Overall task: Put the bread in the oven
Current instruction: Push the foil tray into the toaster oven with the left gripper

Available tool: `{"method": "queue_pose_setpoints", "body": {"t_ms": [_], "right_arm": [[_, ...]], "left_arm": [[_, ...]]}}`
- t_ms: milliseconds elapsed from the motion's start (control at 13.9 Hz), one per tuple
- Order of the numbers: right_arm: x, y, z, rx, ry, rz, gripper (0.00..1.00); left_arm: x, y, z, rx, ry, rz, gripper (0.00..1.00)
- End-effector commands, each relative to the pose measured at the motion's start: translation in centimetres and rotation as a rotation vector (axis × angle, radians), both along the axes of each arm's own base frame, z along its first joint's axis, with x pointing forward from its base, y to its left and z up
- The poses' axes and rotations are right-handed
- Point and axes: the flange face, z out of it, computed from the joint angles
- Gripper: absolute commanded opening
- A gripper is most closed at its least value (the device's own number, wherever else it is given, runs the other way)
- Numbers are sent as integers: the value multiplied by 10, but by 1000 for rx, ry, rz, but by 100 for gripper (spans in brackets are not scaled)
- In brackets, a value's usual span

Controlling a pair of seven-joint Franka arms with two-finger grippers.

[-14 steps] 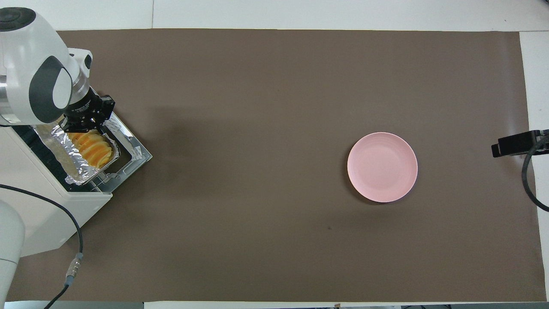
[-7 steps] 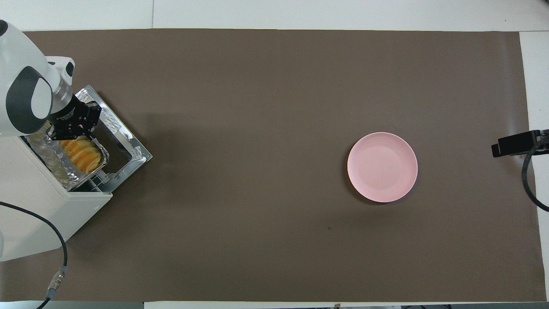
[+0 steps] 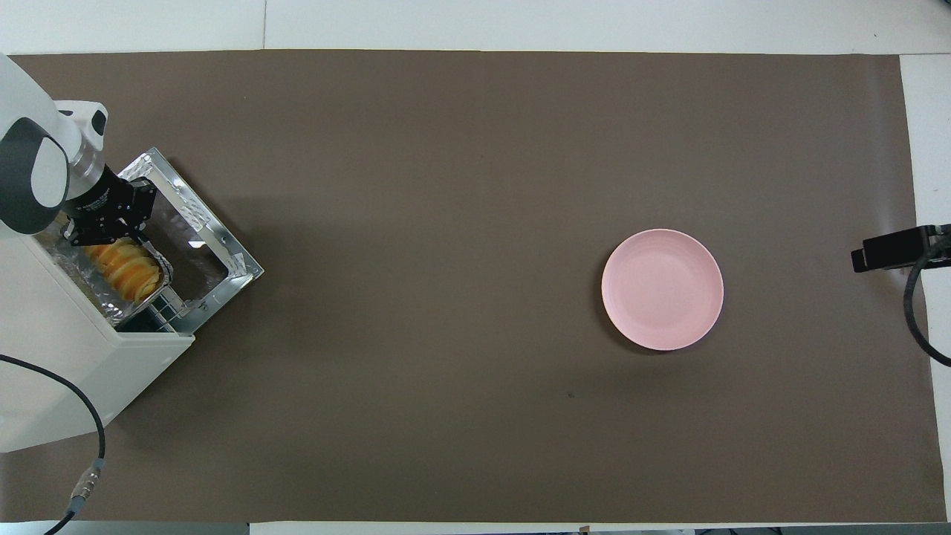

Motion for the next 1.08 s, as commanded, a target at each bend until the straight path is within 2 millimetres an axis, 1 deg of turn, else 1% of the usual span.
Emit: {"method": "queue_pose_setpoints", "body": {"t_ms": [0,72,432,504,576,648,720,865,1009], "right_arm": [[-6,0,2,-9,1,-13,100],[-6,0,3,-9,-1,-13,100],[-6,0,2,-7,1,-13,100],[-6,0,2,-9,1,-13,100],[-6,0,2,-9,1,-13,100],[-6,0,2,-7,1,-11,100],[-6,0,2,-7,1,-13,100],[-6,0,2,-7,1,-13,100],[-6,0,2,-7,1,-13,100]], "left_arm": [[-12,12,3,11,-4,-7,0],[-12,13,5,10,-6,-5,0],[-19,18,1,33,13,-25,0],[-19,18,1,31,15,-29,30],[-19,18,1,29,15,-39,65],[-19,18,3,28,12,-44,95],[-17,17,4,28,7,-48,100],[-15,16,7,27,-2,-57,100],[-11,9,8,19,-25,-110,100]]}}
